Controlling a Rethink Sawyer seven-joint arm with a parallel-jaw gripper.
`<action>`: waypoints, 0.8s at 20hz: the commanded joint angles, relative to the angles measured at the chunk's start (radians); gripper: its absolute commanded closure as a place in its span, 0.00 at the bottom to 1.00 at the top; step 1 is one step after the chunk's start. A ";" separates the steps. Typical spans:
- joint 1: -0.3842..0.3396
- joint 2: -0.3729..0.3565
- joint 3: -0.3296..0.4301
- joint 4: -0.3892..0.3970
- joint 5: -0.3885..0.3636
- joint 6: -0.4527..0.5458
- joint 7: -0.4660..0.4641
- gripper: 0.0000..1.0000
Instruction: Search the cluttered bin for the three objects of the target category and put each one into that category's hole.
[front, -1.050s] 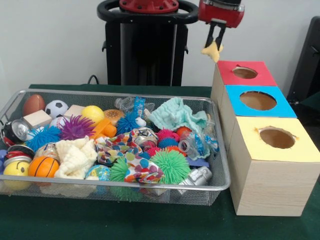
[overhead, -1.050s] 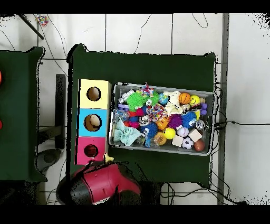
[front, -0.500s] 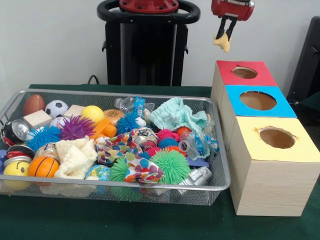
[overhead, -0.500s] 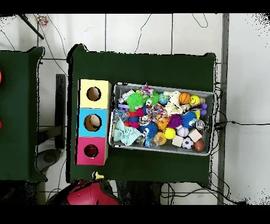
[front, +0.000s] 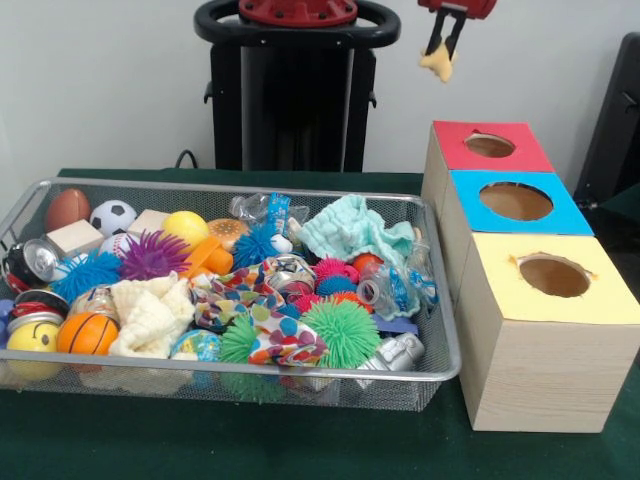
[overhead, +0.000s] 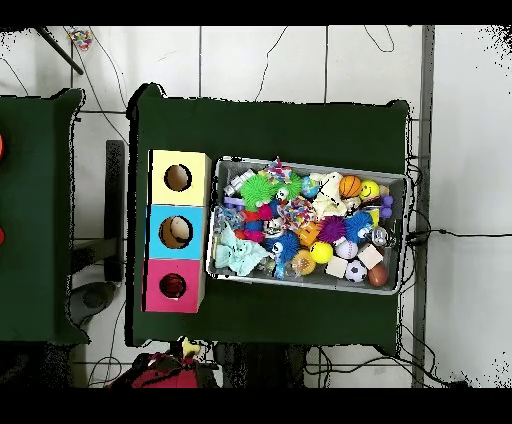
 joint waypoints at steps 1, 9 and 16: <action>-0.012 -0.128 -0.035 0.004 0.066 0.185 0.101 1.00; -0.001 -0.053 -0.037 -0.104 0.032 0.224 0.139 1.00; -0.039 0.072 -0.044 -0.182 0.011 0.174 0.154 1.00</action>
